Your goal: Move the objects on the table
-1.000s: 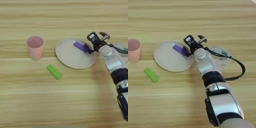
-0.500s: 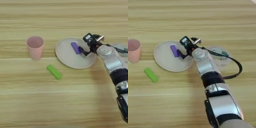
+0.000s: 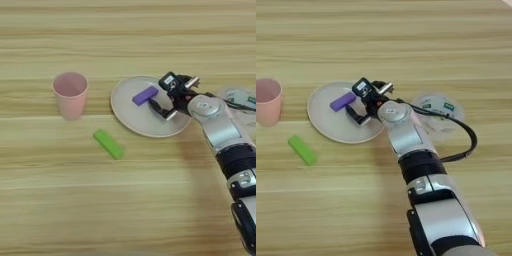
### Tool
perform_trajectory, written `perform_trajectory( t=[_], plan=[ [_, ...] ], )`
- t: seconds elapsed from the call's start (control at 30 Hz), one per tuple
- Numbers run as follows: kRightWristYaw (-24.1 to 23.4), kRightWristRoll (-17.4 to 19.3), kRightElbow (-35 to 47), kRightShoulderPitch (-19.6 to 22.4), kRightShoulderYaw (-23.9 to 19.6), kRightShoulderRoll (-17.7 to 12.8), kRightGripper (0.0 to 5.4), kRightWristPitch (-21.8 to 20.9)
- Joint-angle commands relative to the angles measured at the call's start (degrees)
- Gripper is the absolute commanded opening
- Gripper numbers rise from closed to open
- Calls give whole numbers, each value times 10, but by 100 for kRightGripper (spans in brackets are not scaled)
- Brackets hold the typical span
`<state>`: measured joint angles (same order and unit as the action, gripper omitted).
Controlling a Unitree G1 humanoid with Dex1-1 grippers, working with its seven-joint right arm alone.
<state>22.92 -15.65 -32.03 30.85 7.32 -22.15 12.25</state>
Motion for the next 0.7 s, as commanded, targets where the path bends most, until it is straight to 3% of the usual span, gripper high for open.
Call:
perform_trajectory(
  t=[0.03,0.33,0.7],
  plan=[
    [-22,-5,14,40,-9,-20,538,-12],
    [-59,-33,11,40,-15,-48,538,-5],
    [-87,-46,-77,83,1,-29,538,-25]
  ],
)
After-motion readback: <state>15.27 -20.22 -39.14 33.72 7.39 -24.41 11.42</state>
